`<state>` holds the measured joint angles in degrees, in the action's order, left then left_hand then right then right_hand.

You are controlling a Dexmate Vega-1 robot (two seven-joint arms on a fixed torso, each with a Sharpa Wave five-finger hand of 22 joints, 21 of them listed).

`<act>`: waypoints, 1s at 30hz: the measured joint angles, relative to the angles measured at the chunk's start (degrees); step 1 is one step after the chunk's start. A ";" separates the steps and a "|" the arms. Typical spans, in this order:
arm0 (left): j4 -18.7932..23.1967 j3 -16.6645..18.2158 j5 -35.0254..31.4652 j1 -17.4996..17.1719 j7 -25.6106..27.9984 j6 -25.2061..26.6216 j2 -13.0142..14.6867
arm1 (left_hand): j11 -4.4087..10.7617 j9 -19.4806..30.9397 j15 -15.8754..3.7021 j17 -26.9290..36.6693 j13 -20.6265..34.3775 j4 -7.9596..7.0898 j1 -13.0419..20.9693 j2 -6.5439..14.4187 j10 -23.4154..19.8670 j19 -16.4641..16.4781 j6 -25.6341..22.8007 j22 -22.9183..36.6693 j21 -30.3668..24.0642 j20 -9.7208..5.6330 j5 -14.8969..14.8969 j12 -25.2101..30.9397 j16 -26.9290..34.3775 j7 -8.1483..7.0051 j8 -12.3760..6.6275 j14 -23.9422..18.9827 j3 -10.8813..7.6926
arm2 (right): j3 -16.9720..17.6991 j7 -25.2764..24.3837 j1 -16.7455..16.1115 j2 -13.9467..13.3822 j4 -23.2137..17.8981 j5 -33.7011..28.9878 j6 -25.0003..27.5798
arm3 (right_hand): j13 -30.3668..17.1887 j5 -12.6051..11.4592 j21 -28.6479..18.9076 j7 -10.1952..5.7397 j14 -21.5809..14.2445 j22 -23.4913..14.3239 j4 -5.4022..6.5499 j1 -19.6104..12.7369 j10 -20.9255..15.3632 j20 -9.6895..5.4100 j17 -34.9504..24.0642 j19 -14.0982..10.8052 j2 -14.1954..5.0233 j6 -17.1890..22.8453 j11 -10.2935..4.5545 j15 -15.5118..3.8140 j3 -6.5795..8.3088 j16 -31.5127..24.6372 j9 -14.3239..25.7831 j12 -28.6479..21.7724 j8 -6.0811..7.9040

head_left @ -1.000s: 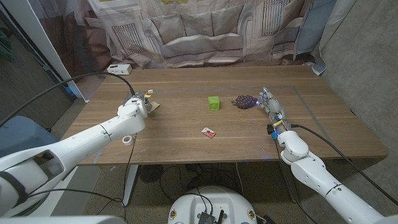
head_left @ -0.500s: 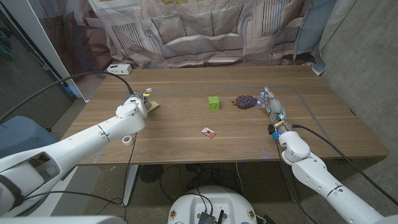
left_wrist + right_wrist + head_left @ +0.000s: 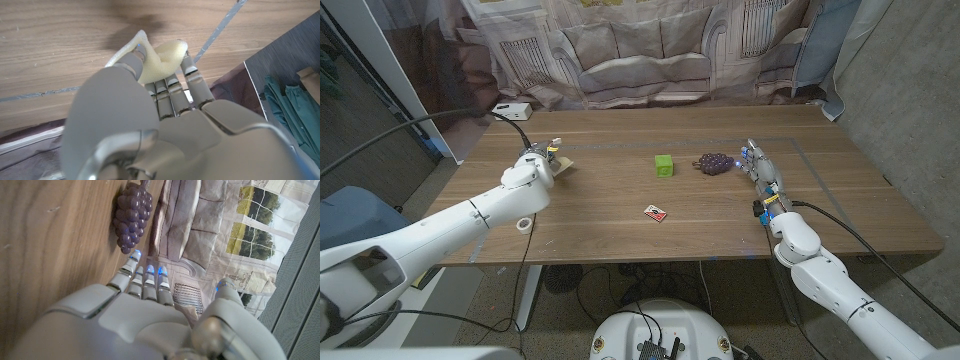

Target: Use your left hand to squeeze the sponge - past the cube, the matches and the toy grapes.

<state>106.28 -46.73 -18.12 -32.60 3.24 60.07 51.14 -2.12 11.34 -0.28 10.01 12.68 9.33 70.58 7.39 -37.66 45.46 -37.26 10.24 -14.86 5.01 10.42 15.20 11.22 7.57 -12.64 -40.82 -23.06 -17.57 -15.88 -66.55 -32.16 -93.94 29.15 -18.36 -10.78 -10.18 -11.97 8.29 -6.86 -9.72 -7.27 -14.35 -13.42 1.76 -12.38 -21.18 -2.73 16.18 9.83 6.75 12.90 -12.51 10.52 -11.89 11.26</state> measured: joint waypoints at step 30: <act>12.01 1.61 0.39 -0.81 1.22 6.85 6.36 | 0.08 -0.04 0.37 0.00 -0.02 -0.42 -1.01 -0.22 0.53 -0.62 0.55 0.00 0.26 0.62 0.00 -0.88 -0.65 -0.12 0.45 0.38 -0.42 | 0.63 2.13 -0.64 0.62 0.29 -1.24 -5.40 | -0.30 0.00 0.00 0.00 0.01 0.00 0.00 -0.38 0.01 -0.22 0.00 -0.22 -0.38 -0.01 -0.01 -0.01 0.00 0.00 0.00 0.23 0.00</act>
<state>118.30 -45.13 -17.73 -33.41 4.46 66.92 57.50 -2.04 11.30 0.09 10.01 12.66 8.91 69.57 7.17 -37.13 44.84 -36.71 10.24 -14.60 5.63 10.41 14.32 10.57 7.45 -12.18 -40.43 -23.48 -16.94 -13.75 -67.19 -31.53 -93.65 27.91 -23.76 -11.08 -10.18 -11.97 8.29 -6.85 -9.73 -7.27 -14.73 -13.41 1.54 -12.38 -21.40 -3.11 16.17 9.83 6.74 12.90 -12.51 10.52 -11.65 11.26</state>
